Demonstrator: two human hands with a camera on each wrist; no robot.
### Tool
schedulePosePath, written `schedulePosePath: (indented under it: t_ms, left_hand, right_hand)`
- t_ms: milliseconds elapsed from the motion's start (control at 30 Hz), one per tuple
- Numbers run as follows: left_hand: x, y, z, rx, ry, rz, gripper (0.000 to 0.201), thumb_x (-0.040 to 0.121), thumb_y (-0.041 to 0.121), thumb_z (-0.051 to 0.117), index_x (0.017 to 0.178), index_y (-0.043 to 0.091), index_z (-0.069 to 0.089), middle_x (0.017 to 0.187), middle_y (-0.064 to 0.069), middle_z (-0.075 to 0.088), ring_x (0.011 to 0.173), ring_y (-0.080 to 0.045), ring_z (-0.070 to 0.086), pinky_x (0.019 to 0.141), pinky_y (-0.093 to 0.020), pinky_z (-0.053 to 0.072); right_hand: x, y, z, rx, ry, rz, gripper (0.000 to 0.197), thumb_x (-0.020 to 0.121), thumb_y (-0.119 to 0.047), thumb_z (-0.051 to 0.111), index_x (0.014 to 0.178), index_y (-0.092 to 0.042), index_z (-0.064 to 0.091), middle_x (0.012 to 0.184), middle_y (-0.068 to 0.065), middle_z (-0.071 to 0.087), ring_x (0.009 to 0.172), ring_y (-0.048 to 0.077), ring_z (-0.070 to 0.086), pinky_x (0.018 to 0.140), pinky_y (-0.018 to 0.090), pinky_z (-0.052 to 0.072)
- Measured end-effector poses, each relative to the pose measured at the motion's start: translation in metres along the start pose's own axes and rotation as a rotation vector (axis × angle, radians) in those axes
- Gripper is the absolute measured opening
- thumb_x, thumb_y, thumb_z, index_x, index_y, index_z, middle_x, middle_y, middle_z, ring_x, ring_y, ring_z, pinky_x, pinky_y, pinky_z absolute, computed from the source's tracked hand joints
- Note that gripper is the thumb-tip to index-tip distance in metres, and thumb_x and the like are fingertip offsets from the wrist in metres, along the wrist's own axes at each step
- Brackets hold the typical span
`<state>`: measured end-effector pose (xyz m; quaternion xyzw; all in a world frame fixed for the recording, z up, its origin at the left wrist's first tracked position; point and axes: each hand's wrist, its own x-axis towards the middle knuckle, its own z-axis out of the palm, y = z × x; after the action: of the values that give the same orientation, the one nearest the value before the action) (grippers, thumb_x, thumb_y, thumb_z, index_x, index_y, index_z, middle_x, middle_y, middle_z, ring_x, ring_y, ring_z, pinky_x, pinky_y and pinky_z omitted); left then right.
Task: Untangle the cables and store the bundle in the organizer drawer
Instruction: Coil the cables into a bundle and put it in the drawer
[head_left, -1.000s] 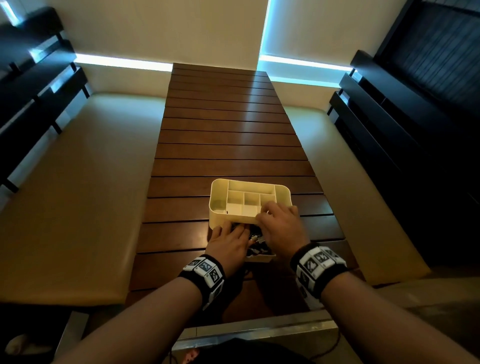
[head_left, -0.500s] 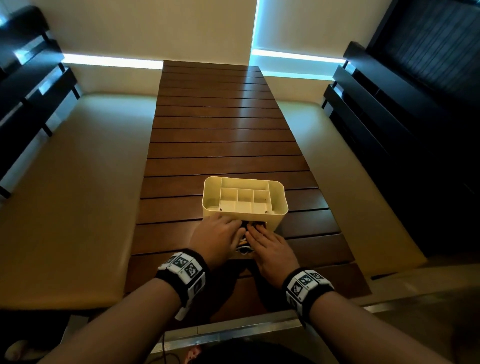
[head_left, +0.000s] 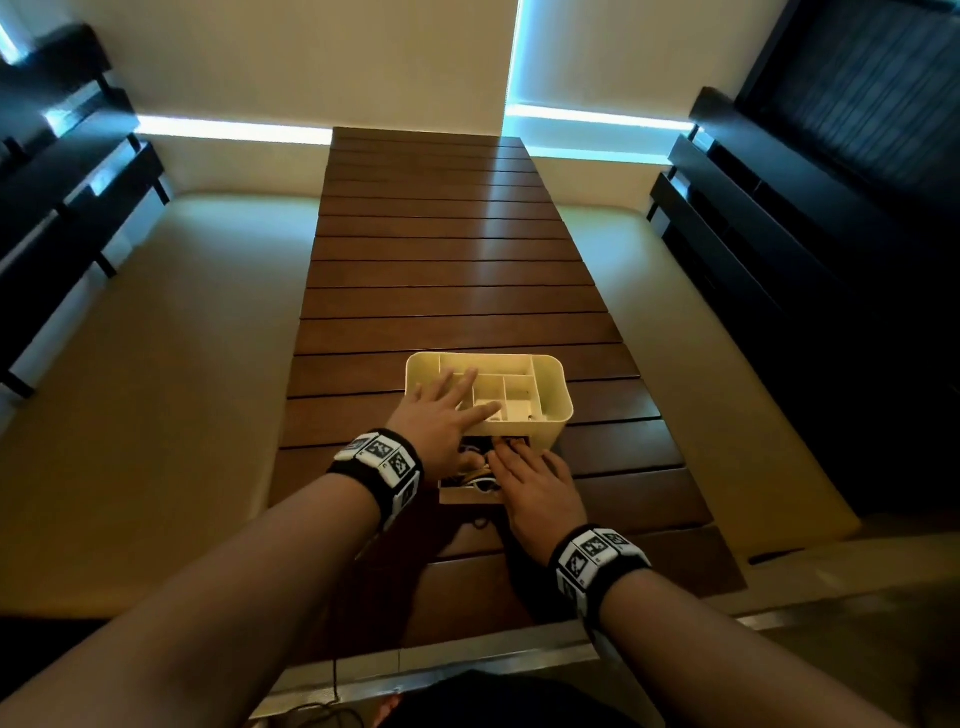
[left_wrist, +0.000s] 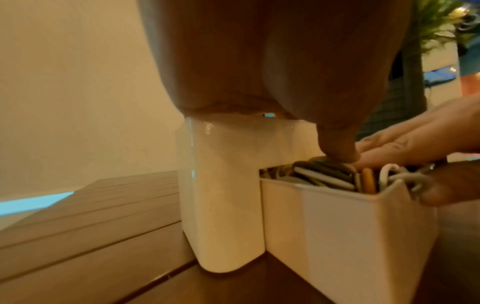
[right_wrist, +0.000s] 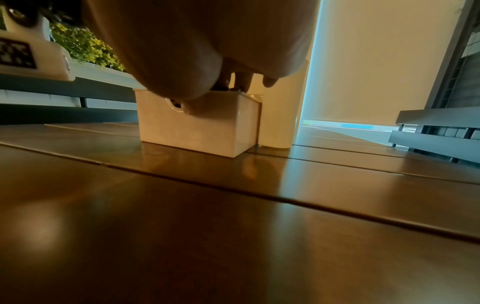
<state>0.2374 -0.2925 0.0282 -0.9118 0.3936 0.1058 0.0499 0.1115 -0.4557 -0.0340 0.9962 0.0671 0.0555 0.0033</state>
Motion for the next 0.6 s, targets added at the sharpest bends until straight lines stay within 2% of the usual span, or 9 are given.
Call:
schedulePosePath:
  t_ms: [167,267,333,433,600]
  left_hand:
    - [0.003,0.003,0.003,0.007,0.016,-0.017,0.080,0.089,0.065,0.055,0.154,0.045,0.013,0.165,-0.002,-0.021,0.153,-0.032,-0.012,0.121,-0.059,0.015]
    - [0.003,0.004,0.000,-0.016,0.008,-0.022,0.073,0.089,0.062,0.058,0.150,0.041,0.024,0.166,-0.004,-0.017,0.152,-0.035,-0.010,0.119,-0.063,0.018]
    - [0.003,0.004,-0.001,-0.015,0.013,-0.023,0.071,0.088,0.061,0.059,0.148,0.040,0.028,0.166,-0.005,-0.015,0.152,-0.036,-0.009,0.117,-0.064,0.020]
    - [0.003,0.005,-0.002,-0.010,0.018,-0.022,0.070,0.089,0.061,0.059,0.148,0.038,0.029,0.166,-0.006,-0.014,0.152,-0.038,-0.008,0.117,-0.065,0.022]
    - [0.001,0.006,-0.003,-0.021,0.009,-0.021,0.065,0.090,0.063,0.054,0.147,0.039,0.031,0.166,-0.004,-0.015,0.152,-0.037,-0.009,0.117,-0.064,0.022]
  right_hand:
    - [0.003,0.000,0.002,0.102,-0.070,-0.009,0.069,0.068,-0.016,0.078,0.135,-0.011,0.058,0.143,0.011,0.055,0.130,0.033,0.054,0.098,0.050,0.052]
    - [-0.001,0.002,0.001,0.149,-0.041,-0.026,0.073,0.073,-0.008,0.075,0.141,-0.004,0.050,0.150,0.018,0.044,0.135,0.037,0.047,0.108,0.050,0.044]
    - [-0.008,0.004,-0.003,0.138,0.018,-0.029,0.073,0.075,-0.009,0.075,0.143,-0.005,0.047,0.152,0.017,0.041,0.136,0.034,0.044,0.112,0.045,0.035]
    - [-0.020,0.007,-0.001,0.071,0.065,-0.074,0.077,0.067,-0.012,0.077,0.140,-0.010,0.051,0.150,0.011,0.046,0.139,0.028,0.043,0.119,0.044,0.028]
    - [-0.021,0.001,0.013,-0.033,0.042,-0.068,0.071,0.074,-0.026,0.075,0.140,-0.011,0.053,0.151,0.007,0.046,0.140,0.024,0.044,0.111,0.045,0.022]
